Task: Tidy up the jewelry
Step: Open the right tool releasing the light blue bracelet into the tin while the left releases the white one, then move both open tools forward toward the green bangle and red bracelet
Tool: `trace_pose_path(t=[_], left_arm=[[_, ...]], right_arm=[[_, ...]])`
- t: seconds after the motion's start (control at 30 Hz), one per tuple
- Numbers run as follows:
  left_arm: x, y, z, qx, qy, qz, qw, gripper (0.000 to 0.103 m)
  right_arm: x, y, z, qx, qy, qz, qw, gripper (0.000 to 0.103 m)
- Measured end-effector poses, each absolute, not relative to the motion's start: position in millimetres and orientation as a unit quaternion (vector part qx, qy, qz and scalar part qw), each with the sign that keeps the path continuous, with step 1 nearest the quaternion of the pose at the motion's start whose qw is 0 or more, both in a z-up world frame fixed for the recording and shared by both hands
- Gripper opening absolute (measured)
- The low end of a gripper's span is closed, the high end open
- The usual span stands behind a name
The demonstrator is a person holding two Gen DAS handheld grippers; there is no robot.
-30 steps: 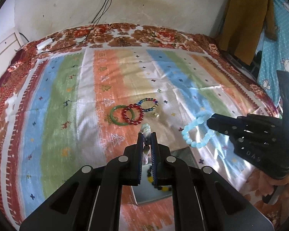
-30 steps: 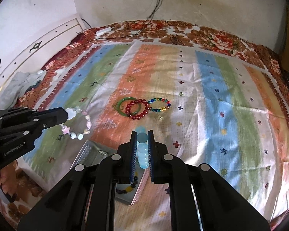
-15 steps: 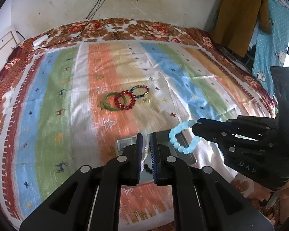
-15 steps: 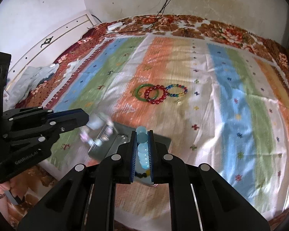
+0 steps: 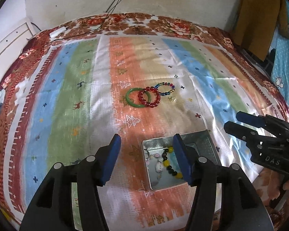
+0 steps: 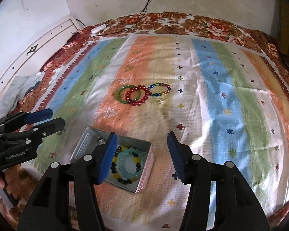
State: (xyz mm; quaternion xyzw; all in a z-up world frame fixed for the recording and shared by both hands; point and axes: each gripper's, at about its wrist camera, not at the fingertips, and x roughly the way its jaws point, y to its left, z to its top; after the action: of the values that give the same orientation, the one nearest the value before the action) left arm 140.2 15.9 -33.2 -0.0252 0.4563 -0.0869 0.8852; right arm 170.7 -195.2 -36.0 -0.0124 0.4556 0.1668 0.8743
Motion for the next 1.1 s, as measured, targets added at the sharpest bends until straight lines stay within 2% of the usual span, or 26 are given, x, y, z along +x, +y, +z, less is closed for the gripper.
trace_pose_path(t=[0.43, 0.57, 1.1], left_arm=[[180.4, 24.7, -42.5, -0.024, 0.468, -0.070, 0.881, 0.057], [187.4, 19.2, -43.5, -0.006, 0.463, -0.071, 0.884, 0.058], [230.5, 8.7, -60.0, -0.006, 0.480, -0.081, 0.873, 0.059]], right_arm=[[208.6, -204.3, -50.5, 0.003, 0.472, 0.145, 0.870, 0.056], [220.3, -213.8, -51.0, 0.046, 0.469, 0.147, 0.869, 0.056], [253.1, -201.6, -64.4, 0.016, 0.481, 0.141, 0.866, 0.056]])
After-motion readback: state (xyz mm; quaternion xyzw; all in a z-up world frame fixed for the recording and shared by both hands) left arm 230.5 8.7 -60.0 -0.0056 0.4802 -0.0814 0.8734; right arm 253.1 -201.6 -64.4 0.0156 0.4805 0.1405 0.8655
